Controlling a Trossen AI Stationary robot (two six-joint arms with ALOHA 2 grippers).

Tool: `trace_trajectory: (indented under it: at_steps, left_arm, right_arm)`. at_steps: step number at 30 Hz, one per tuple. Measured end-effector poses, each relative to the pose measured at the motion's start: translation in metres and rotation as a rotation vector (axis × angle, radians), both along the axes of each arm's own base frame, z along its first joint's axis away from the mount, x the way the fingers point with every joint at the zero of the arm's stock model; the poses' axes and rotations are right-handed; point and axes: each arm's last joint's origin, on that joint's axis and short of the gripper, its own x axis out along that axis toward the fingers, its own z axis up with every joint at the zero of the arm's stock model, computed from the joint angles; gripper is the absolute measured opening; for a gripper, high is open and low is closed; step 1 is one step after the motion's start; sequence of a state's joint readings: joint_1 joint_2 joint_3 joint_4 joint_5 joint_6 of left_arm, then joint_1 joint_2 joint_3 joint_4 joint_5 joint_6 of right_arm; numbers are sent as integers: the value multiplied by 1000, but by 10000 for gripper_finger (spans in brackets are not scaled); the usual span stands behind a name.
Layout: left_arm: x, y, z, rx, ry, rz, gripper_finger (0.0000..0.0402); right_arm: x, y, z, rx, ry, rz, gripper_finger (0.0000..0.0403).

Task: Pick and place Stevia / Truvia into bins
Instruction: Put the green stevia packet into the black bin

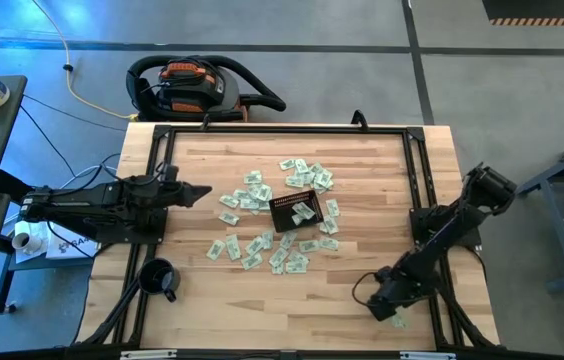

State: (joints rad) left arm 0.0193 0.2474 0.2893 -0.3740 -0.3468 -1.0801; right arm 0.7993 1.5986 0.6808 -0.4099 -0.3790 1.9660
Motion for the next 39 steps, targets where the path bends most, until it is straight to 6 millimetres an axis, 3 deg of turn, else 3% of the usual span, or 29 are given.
trace_trajectory:
  at_steps: [8,12,20,25,28,33,39]
  left_arm:
    - [0,-1,0,-7,6,-43,111]
    - [1,-2,0,11,10,-86,111]
    - [1,-3,0,38,18,-113,111]
    - [1,-3,0,39,16,-123,111]
    - [1,-3,0,35,15,-137,111]
    - [1,-3,0,34,17,-140,111]
    - [1,-3,0,36,18,-139,111]
  right_arm:
    - [14,1,-24,122,193,-35,217]
    - [20,8,-28,135,219,-29,163]
    - [24,10,-27,120,182,-34,16]
    - [39,0,-14,93,64,-57,20]
    - [61,-14,6,-51,-163,-115,10]
    - [100,-55,54,-347,-528,-208,13]
    - [149,-127,93,-524,-717,-131,5]
